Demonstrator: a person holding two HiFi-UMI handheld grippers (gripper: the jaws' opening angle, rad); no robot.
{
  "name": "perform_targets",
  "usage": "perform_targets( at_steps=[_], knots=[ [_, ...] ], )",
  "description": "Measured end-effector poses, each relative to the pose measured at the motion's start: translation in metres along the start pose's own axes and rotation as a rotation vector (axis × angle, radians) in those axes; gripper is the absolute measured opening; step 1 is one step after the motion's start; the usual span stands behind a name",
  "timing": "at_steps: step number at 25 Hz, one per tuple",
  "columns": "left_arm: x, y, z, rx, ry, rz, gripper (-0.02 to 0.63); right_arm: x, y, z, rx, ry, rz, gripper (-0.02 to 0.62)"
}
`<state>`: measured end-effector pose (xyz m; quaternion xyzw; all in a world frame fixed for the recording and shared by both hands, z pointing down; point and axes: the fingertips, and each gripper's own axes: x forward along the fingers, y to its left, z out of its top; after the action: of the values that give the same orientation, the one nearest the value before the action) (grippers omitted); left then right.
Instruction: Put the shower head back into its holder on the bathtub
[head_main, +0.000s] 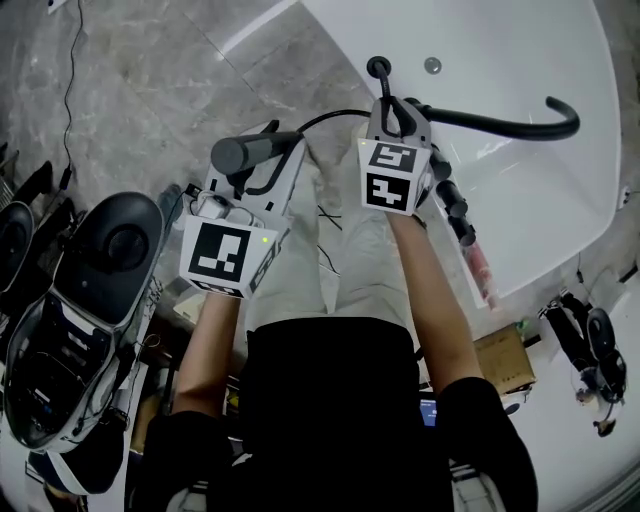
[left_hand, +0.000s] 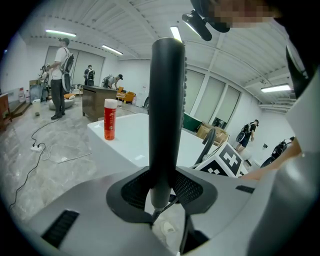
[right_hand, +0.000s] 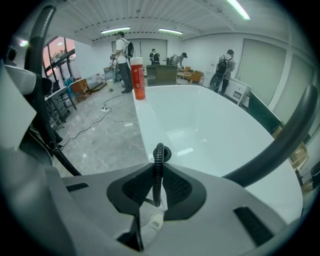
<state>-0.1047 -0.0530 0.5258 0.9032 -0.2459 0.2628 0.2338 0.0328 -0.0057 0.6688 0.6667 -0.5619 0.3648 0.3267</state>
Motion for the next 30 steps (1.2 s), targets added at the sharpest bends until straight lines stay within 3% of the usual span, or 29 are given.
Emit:
perform_targets(
  at_steps=[10,19,24,30],
  knots=[
    [0.005,0.011,0.027,-0.015,-0.010,0.016,0.144,0.013,-0.004,0.010,0.052,0.110,0.026,0.065],
    [0.010,-0.023,0.028,-0.003,-0.019,0.014,0.144,0.006,-0.026,0.000,0.026,0.127,0.038,0.064],
    [0.022,0.028,0.028,-0.031,-0.002,0.018,0.144,0.046,-0.001,0.018,0.010,0.166,0.042,0.063],
    [0.024,0.034,0.026,-0.040,0.003,0.030,0.144,0.055,0.001,0.025,-0.005,0.165,0.045,0.063]
  ],
)
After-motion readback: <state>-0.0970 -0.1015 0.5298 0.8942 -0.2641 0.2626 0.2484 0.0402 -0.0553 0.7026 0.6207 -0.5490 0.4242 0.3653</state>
